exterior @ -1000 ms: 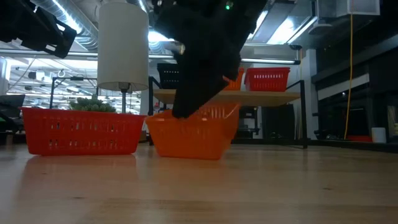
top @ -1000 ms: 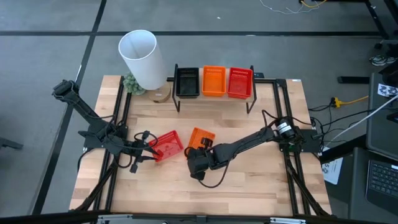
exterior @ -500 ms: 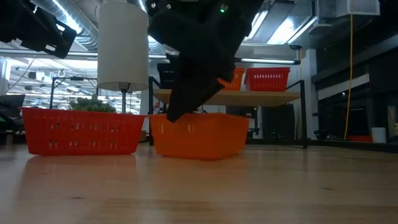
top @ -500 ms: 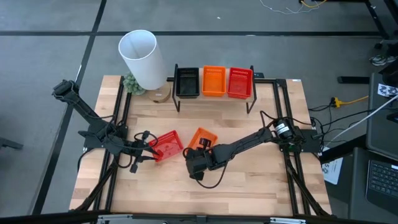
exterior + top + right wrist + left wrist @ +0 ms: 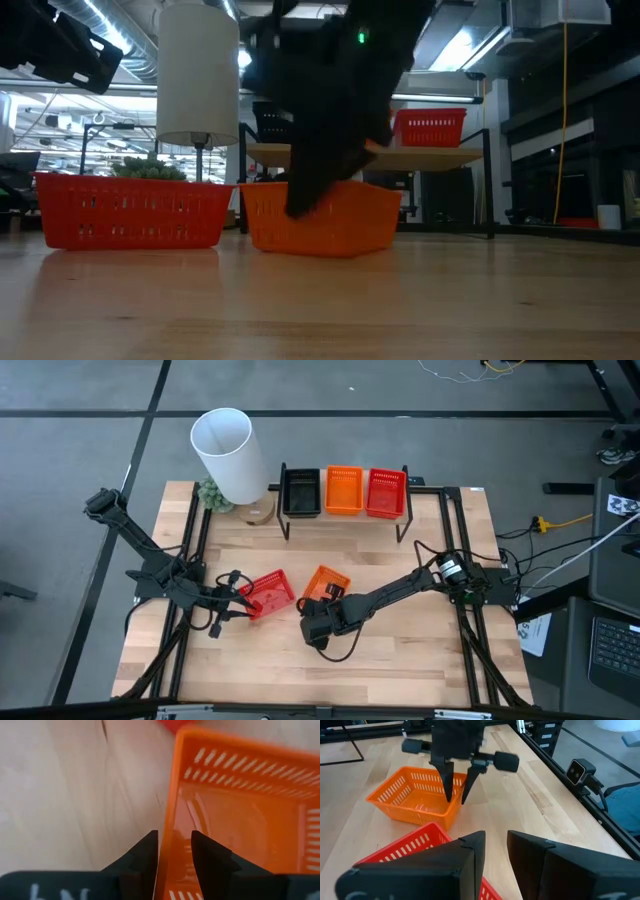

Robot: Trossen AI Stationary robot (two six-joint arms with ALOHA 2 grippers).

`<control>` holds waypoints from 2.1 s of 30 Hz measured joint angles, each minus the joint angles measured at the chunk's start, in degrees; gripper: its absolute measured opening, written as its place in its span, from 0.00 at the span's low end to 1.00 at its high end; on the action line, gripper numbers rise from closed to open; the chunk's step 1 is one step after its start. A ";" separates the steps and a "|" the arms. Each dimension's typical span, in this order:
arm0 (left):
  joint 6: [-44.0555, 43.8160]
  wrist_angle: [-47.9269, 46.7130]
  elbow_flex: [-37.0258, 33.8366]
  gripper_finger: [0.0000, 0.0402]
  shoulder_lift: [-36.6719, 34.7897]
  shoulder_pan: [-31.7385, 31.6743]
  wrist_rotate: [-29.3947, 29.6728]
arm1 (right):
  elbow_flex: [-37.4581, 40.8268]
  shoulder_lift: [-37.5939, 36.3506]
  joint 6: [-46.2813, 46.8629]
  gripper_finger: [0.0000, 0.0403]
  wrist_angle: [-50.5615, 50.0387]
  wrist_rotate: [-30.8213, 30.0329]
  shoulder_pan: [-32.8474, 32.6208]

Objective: Stack baskets on shelf by color
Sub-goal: Stack the orange bin on top of the stacked orange bins on the shelf

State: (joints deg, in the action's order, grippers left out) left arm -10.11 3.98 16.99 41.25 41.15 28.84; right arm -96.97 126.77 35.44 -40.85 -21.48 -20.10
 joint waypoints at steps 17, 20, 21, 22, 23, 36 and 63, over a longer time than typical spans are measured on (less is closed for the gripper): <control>-0.24 -0.70 0.00 0.18 0.00 0.00 0.00 | -9.34 0.90 0.16 0.01 -11.99 -2.17 -4.81; -0.24 -0.75 0.00 0.18 0.00 0.00 0.00 | -17.60 0.69 0.38 0.00 -23.68 -7.71 -7.35; -0.24 -0.76 0.00 0.18 0.00 0.00 0.00 | -20.34 0.69 0.36 0.00 -27.78 -10.55 -8.14; -0.24 -0.76 0.00 0.18 0.00 0.00 0.00 | -22.83 0.69 0.35 0.00 -32.05 -13.61 -8.92; -0.24 -0.78 0.00 0.18 0.00 0.00 0.00 | -25.47 0.69 0.33 0.00 -36.54 -17.18 -9.61; -0.35 -1.90 0.02 0.18 -0.01 0.02 0.02 | -31.46 -8.83 -21.23 0.00 -48.98 -30.42 2.38; 0.15 -1.92 0.02 0.18 0.00 0.00 0.55 | -10.38 -25.28 -56.62 0.00 -24.13 16.75 39.48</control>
State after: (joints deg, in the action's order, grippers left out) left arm -9.96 2.07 17.02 41.25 41.15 29.39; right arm -107.35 101.50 -21.18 -64.98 -4.73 19.38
